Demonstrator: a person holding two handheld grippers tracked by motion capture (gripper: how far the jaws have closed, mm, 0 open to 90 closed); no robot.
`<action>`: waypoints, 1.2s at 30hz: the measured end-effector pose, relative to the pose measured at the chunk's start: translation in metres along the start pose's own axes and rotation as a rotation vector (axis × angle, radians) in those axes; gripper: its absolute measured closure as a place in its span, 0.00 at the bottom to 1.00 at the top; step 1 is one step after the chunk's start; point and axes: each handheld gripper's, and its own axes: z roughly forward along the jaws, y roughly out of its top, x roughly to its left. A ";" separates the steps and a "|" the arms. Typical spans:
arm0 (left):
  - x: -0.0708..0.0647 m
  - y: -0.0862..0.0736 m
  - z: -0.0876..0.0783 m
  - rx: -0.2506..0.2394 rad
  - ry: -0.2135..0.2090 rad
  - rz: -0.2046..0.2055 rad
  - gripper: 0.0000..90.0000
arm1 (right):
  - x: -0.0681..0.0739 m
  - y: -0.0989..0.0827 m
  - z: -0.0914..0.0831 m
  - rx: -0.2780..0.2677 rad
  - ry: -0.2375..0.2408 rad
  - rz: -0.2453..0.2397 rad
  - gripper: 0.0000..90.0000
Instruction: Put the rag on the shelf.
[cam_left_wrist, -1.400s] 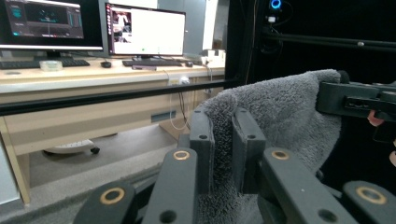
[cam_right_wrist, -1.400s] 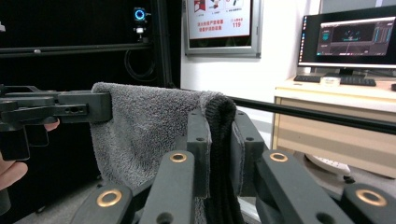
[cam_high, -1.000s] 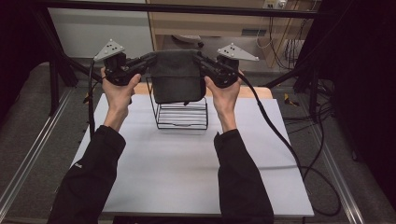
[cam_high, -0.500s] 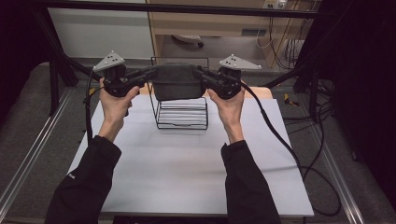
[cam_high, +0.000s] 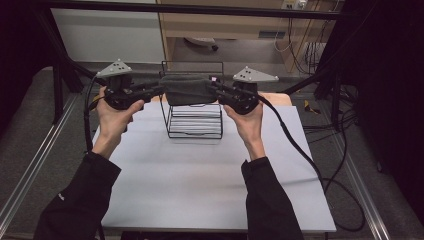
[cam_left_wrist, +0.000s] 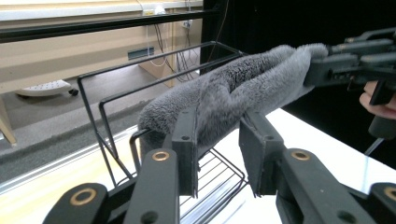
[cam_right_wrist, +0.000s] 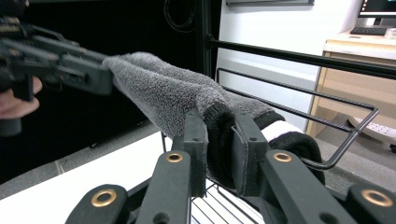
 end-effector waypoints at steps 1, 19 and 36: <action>0.000 0.002 -0.001 -0.002 0.003 -0.003 0.76 | 0.000 0.000 0.000 0.003 -0.001 -0.003 0.87; 0.003 0.028 0.010 -0.004 0.055 -0.038 0.97 | 0.001 -0.008 -0.002 0.016 0.010 -0.031 0.87; -0.002 -0.010 0.028 0.155 -0.006 0.028 1.00 | 0.006 -0.009 -0.006 0.016 0.060 -0.010 0.53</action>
